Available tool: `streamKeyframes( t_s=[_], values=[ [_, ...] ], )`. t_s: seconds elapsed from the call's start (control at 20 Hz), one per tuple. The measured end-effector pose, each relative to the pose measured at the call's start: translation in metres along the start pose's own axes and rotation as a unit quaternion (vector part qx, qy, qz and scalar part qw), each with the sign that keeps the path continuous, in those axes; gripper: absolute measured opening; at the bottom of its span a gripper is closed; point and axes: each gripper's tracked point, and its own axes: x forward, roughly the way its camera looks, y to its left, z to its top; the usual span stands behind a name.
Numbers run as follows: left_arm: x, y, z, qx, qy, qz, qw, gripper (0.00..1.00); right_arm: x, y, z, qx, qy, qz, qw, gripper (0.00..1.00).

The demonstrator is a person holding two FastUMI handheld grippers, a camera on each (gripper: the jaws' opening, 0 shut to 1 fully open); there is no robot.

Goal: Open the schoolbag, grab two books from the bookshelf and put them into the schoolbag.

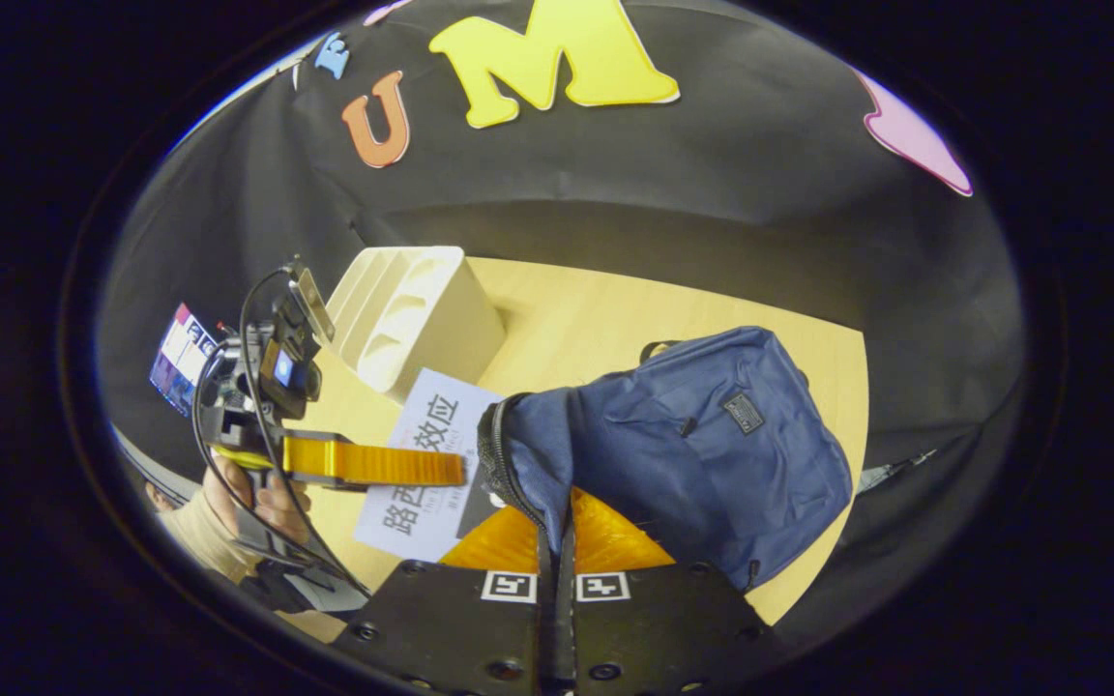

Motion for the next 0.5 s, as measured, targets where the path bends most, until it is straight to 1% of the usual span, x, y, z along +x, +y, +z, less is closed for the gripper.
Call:
streamKeyframes(
  t_s=[0.1,0.2,0.25,0.35,0.45,0.5],
  values=[
    [0.017,-0.002,0.0,-0.012,-0.041,-0.014,0.999,0.43,0.004,0.006,0.002,0.0,0.003,0.019,1.0,0.01],
    [0.042,-0.004,-0.005,-0.03,-0.07,-0.036,0.996,0.43,0.008,0.018,-0.002,-0.027,0.018,0.041,0.999,0.0],
    [0.053,-0.003,-0.007,-0.042,-0.084,-0.049,0.994,0.43,0.008,0.021,-0.002,-0.039,0.021,0.045,0.998,0.0],
    [0.068,0.0,-0.01,-0.061,-0.098,-0.069,0.991,0.43,0.008,0.024,-0.001,-0.051,0.023,0.049,0.997,0.0],
    [0.097,0.0,-0.015,-0.093,-0.113,-0.103,0.984,0.43,0.012,0.029,-0.001,-0.056,0.034,0.067,0.996,0.0],
    [0.111,-0.005,-0.016,-0.096,-0.117,-0.113,0.982,0.43,0.013,0.031,-0.005,-0.055,0.045,0.076,0.995,0.02]
  ],
)
